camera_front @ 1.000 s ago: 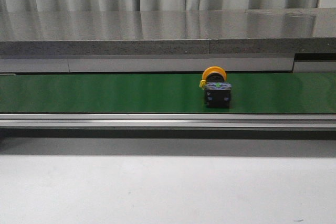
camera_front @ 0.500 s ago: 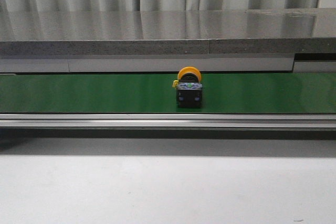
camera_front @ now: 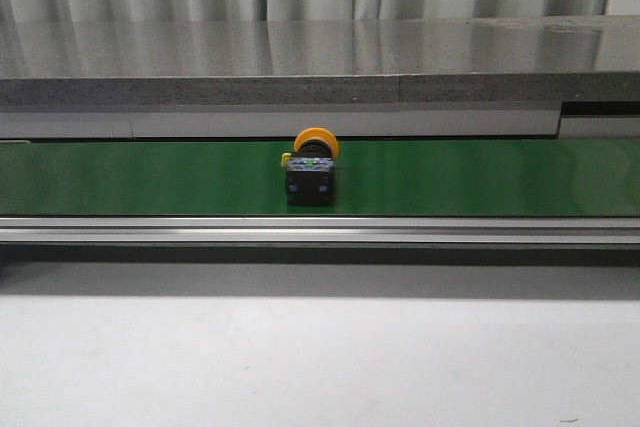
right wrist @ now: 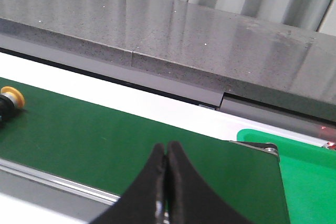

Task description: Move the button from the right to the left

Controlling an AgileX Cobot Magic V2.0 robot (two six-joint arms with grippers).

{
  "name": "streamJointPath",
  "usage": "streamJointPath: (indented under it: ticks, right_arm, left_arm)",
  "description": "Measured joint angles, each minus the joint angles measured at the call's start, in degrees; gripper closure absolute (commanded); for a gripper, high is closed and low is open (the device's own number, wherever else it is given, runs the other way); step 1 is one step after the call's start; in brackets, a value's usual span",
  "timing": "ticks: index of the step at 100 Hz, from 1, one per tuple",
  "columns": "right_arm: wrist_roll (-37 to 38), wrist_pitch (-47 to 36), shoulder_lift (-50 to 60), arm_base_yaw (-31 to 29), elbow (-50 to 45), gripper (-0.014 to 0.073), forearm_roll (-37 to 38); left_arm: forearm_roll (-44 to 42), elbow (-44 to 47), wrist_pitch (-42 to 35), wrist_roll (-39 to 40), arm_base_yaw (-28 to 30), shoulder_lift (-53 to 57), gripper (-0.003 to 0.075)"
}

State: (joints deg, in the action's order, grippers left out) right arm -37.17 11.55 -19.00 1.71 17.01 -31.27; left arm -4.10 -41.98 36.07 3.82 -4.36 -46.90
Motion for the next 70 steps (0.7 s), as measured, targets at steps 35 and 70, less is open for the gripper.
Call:
streamJointPath:
  ticks: [35,70]
  right_arm:
    - [0.0,0.0,0.0,0.0,0.0,0.0661,0.0]
    - [0.0,0.0,0.0,0.0,0.0,0.0661,0.0]
  left_arm:
    - [0.0,-6.1,2.6,0.0,0.0,-12.5,0.0639]
    - [0.0,-6.2,2.9,-0.1,0.0,-13.1,0.0066]
